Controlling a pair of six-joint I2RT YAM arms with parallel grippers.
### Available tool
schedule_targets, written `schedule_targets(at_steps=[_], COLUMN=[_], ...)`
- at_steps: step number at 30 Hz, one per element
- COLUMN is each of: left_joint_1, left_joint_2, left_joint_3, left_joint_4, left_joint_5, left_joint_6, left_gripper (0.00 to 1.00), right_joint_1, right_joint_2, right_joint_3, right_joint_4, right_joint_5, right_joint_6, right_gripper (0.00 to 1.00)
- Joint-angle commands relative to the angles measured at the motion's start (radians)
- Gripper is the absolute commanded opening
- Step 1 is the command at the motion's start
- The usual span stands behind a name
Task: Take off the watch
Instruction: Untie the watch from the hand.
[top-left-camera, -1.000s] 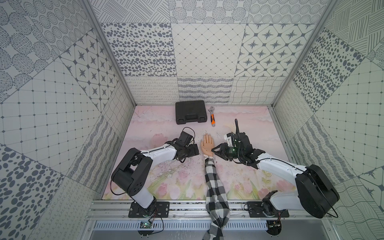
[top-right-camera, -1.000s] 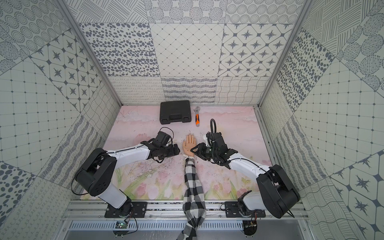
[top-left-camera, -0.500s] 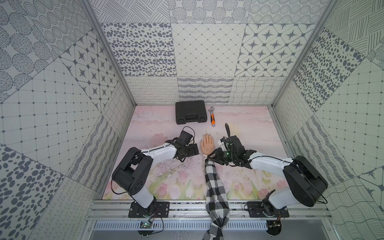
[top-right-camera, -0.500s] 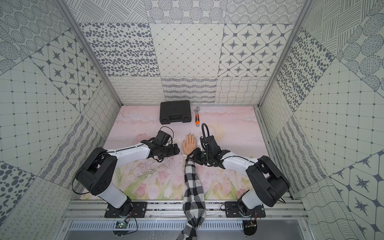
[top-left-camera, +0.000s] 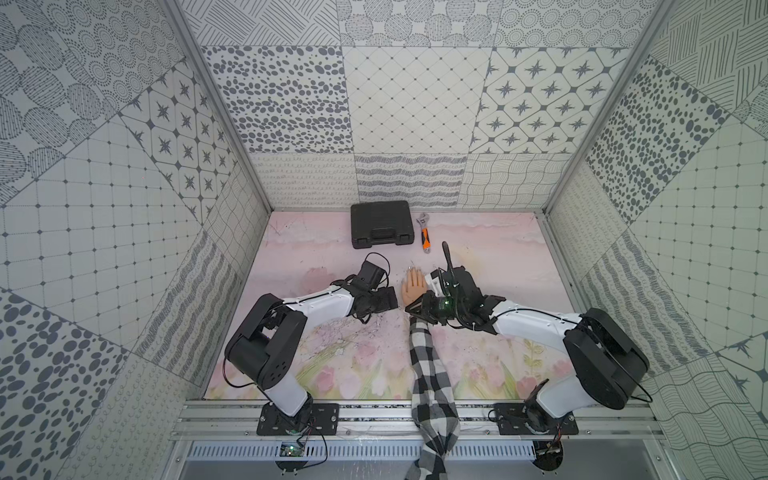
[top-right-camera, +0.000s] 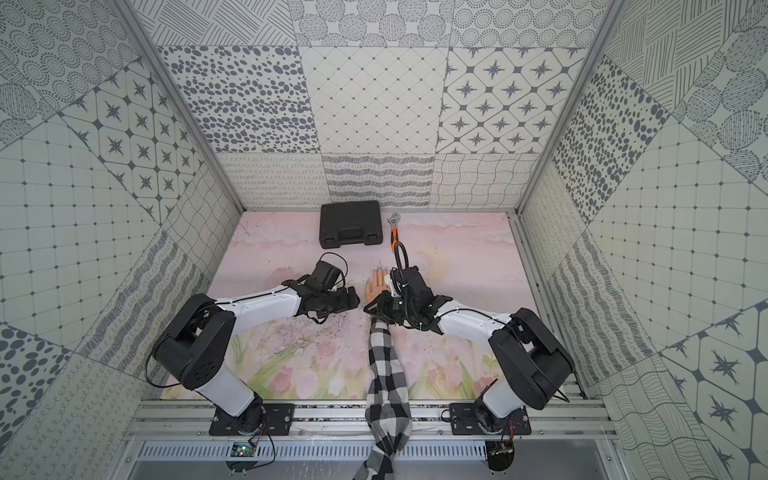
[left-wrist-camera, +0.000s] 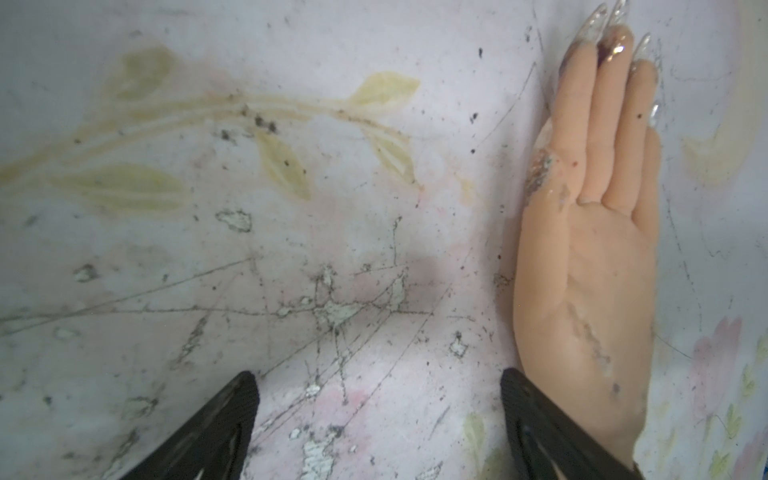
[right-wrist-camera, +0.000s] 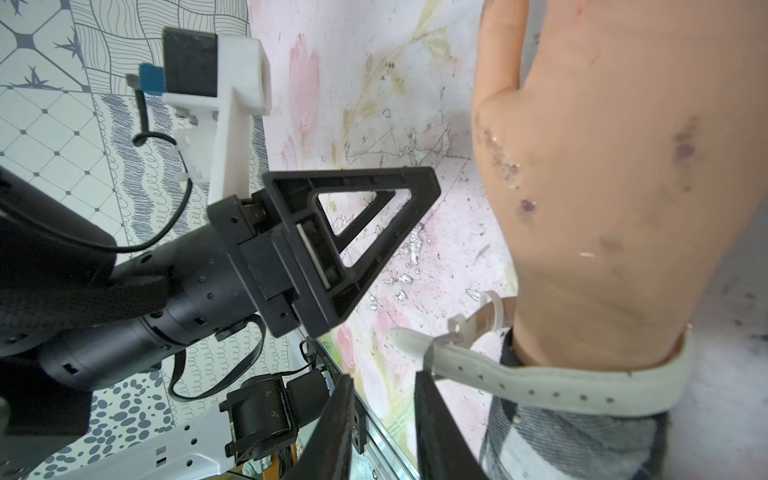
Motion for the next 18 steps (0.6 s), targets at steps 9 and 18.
schedule_targets(at_steps=[9, 18], left_joint_1=[0.005, 0.006], left_joint_2=[0.019, 0.021], left_joint_3=[-0.017, -0.006], left_joint_4=[-0.066, -0.071], left_joint_5=[0.017, 0.022], left_joint_6=[0.008, 0.010], left_gripper=[0.93, 0.93], right_joint_1=[0.006, 0.050], right_joint_2=[-0.142, -0.261], right_joint_3=[0.023, -0.012], right_joint_4=[-0.134, -0.375], right_joint_5=[0.101, 0.443], right_joint_6=[-0.143, -0.474], right_gripper=[0.29, 0.48])
